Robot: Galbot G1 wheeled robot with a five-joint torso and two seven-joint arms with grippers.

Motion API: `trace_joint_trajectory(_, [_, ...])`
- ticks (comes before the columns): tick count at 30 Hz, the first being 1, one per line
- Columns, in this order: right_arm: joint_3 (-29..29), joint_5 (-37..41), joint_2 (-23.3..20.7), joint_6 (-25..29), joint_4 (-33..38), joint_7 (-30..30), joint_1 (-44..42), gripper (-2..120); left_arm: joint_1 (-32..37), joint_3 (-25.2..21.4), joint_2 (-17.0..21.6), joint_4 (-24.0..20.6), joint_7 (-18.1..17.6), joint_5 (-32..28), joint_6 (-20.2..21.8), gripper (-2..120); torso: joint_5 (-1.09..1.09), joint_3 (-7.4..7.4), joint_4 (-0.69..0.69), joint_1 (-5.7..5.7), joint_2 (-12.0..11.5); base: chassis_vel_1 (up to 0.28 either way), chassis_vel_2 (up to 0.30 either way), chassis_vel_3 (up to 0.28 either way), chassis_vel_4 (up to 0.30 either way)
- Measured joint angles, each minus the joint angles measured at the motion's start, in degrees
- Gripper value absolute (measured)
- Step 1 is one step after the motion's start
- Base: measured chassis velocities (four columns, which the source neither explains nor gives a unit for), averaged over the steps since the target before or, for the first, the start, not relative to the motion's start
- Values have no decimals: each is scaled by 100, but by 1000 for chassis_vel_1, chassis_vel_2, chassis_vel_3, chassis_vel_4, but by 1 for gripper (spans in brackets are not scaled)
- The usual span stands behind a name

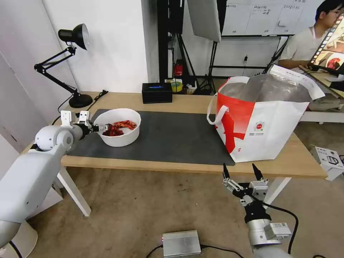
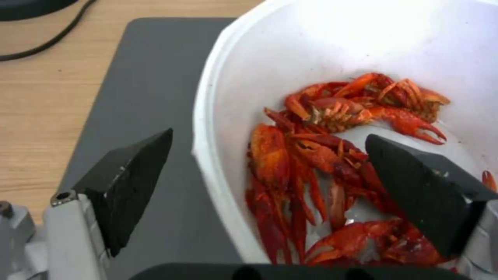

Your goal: Pick up the trash from the table and place it into the takeout bag.

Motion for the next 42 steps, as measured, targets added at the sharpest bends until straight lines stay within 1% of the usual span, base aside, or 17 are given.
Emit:
trace_joint_trajectory(6, [0,0,0,0,0,0,0,100,-47,52,-22,47,56,61,8,100,1,0,0,0,0,0,0,0,0])
trace_joint_trajectory(10, [0,0,0,0,0,0,0,100,-48,64,-25,79,92,110,9,97,1,0,1,0,0,0,0,0,0])
trace_joint_trajectory(12, [0,0,0,0,0,0,0,100,-36,63,-27,120,129,179,9,84,0,0,1,0,0,0,0,0,0])
trace_joint_trajectory(13, [0,0,0,0,0,0,0,100,-36,63,-27,120,129,179,9,84,0,0,1,0,0,0,0,0,0])
trace_joint_trajectory(15, [0,0,0,0,0,0,0,100,-17,56,-26,128,185,239,1,74,0,0,1,0,0,0,0,0,0])
trace_joint_trajectory(18, [0,0,0,0,0,0,0,100,-3,52,-30,130,197,250,-1,71,0,0,1,0,0,0,0,0,0])
trace_joint_trajectory(19, [0,0,0,0,0,0,0,100,11,51,-44,133,203,266,-16,61,0,0,1,0,0,0,0,0,0])
trace_joint_trajectory(20, [0,0,0,0,0,0,0,100,12,51,-52,133,203,277,-23,56,0,0,1,0,0,0,0,0,0])
trace_joint_trajectory(21, [0,0,0,0,0,0,0,100,12,51,-52,133,203,277,-23,56,0,0,1,0,0,0,0,0,0])
trace_joint_trajectory(23, [0,0,0,0,0,0,0,100,12,50,-63,132,203,287,-35,45,0,0,0,0,-1,0,0,0,0])
trace_joint_trajectory(25, [0,0,0,0,0,0,0,100,12,50,-66,129,204,296,-39,42,0,0,0,0,0,0,0,0,0])
trace_joint_trajectory(27, [0,0,0,0,0,0,0,100,17,47,-67,111,203,332,-56,30,1,0,1,0,0,0,0,0,0])
trace_joint_trajectory(28, [0,0,0,0,0,0,0,100,17,47,-67,111,203,332,-56,30,1,0,1,0,0,0,0,0,0])
trace_joint_trajectory(31, [0,0,0,0,0,0,0,100,62,24,-65,56,203,369,-89,16,1,-1,1,0,0,0,0,0,0])
trace_joint_trajectory(32, [0,0,0,0,0,0,0,100,62,24,-65,56,203,369,-89,16,1,-1,1,0,0,0,0,0,0])
trace_joint_trajectory(35, [0,0,0,0,0,0,0,100,122,-5,-47,-23,212,389,-119,1,1,-1,0,0,0,0,0,0,0])
trace_joint_trajectory(42, [0,0,0,0,0,0,0,100,235,-80,9,-305,159,279,-119,0,-2,0,0,0,-1,0,0,0,0])
